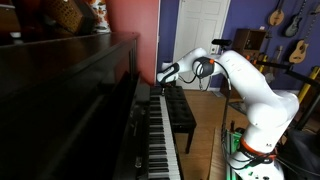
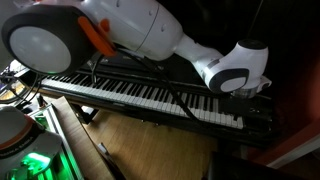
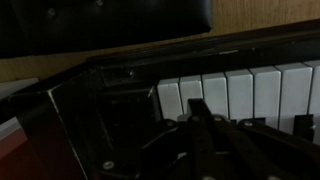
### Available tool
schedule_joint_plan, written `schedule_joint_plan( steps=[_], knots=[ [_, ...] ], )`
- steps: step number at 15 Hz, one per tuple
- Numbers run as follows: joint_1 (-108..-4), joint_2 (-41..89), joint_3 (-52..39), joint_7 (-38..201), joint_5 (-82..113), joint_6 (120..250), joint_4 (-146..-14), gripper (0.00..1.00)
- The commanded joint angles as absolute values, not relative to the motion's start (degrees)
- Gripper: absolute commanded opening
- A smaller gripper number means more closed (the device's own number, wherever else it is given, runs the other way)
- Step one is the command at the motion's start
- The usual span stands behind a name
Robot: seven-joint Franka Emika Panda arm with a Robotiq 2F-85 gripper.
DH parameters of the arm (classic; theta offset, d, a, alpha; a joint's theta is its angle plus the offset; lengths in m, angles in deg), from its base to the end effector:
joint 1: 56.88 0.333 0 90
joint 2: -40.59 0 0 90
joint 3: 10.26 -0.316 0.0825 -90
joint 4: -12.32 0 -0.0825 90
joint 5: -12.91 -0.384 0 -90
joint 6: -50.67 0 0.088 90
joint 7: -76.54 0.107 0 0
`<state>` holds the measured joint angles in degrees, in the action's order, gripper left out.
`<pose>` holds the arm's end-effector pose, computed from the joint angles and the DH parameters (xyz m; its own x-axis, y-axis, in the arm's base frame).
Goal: Press the second key, from the right, on the keyboard
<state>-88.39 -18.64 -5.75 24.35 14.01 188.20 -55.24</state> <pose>0.6396 -0.4418 0.1726 0.9400 0.3376 0.0486 0.3222 -0.9257 0.1979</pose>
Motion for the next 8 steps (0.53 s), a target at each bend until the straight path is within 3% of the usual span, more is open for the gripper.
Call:
schedule_joint_plan(
  steps=[1, 8],
  knots=[
    [-90.0, -21.9, -7.5, 22.3, 13.3, 186.5, -50.8, 0.0],
    [-90.5, -23.8, -8.2, 21.7, 13.3, 185.9, -48.7, 0.0]
  ],
)
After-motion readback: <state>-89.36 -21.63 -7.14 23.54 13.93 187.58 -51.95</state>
